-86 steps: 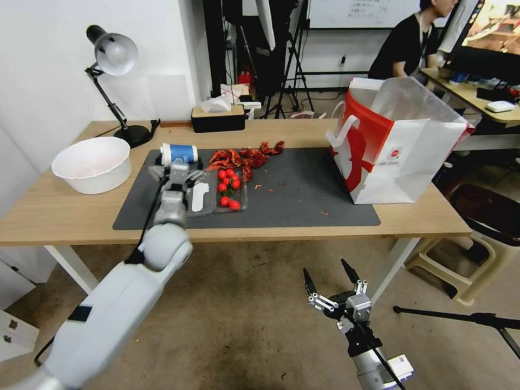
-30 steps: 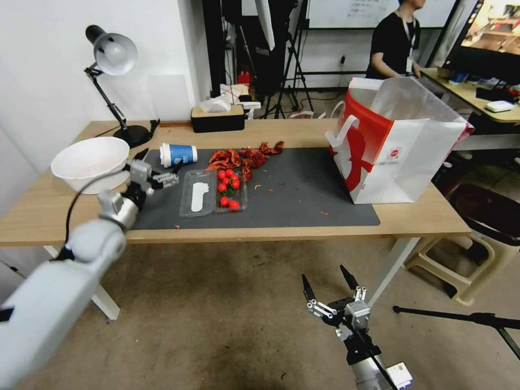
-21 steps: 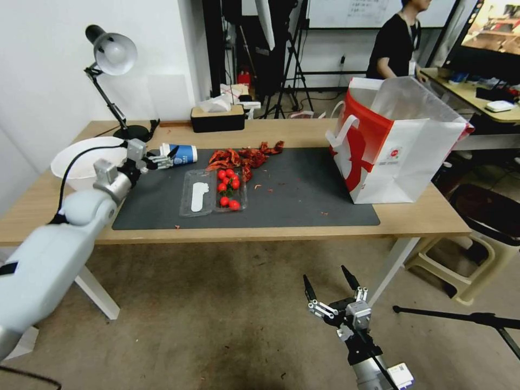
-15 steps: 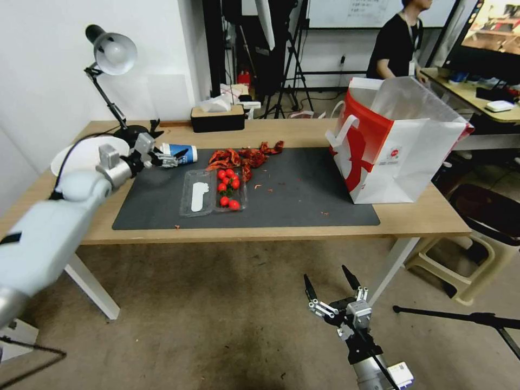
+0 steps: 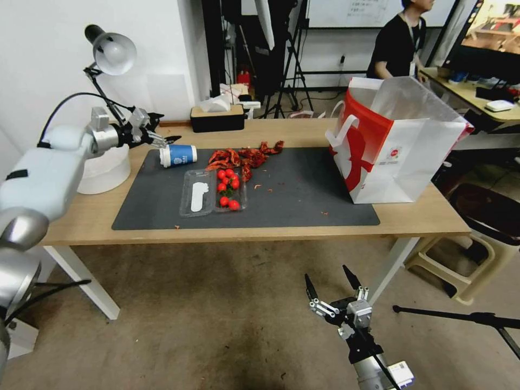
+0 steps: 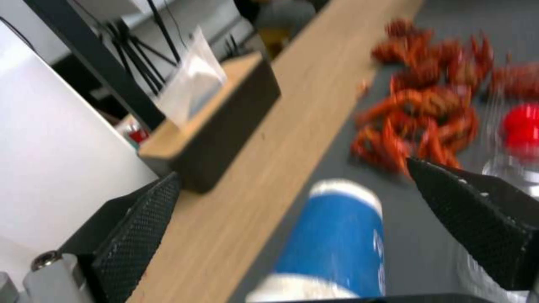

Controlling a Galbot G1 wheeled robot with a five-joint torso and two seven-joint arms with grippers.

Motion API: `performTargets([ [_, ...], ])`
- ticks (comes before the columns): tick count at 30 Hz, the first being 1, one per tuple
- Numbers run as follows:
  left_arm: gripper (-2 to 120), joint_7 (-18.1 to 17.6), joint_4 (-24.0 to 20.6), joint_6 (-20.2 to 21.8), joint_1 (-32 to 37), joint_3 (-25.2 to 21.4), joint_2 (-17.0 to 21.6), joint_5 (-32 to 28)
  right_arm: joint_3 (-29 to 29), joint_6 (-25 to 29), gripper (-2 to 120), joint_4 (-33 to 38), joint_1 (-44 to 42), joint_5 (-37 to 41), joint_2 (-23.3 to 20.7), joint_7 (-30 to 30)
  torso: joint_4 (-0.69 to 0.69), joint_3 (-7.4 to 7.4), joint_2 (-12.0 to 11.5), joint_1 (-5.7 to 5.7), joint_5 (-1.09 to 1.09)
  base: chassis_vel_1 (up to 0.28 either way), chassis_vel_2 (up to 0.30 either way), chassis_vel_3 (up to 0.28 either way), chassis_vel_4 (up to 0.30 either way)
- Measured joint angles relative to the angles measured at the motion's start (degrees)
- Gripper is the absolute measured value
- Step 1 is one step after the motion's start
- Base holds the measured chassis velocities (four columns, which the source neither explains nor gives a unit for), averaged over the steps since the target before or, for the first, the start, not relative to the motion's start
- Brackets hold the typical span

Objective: Pick up the trash from the table and place it into the takeout bag.

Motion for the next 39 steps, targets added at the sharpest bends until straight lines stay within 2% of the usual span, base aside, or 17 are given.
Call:
performTargets([
  [2, 100, 0.1, 1.7, 0.4, -0.9, 0.7, -0.9, 2.5, -0.2, 0.0, 100, 0.0, 0.1, 0.0, -0.1, 0.0, -0.02, 0.0, 0.0, 0.0, 0.0, 0.0, 0.0, 0.0, 0.0],
  [14, 100, 0.6, 3.6, 1.9, -1.2, 3.1, -0.3, 3.0, 0.0, 0.1, 100, 0.1, -0.3, 0.2, -0.4, 0.0, -0.01, 0.0, 0.0, 0.0, 0.01, 0.0, 0.0, 0.0, 0.0],
  [29, 100, 0.4, 3.7, 2.4, 0.2, 3.3, -0.6, 2.9, -0.3, 0.1, 100, 0.3, -0.2, 0.2, -0.5, 0.0, -0.02, 0.0, 0.0, -0.01, 0.0, 0.0, 0.0, 0.0, 0.0],
  [39, 100, -1.5, 5.9, 2.4, 0.3, 3.1, -2.0, 2.9, -0.1, 0.3, 100, 0.3, -0.9, 0.0, -0.5, -0.1, -0.02, 0.0, 0.0, 0.0, 0.0, 0.0, 0.0, 0.0, 0.0],
])
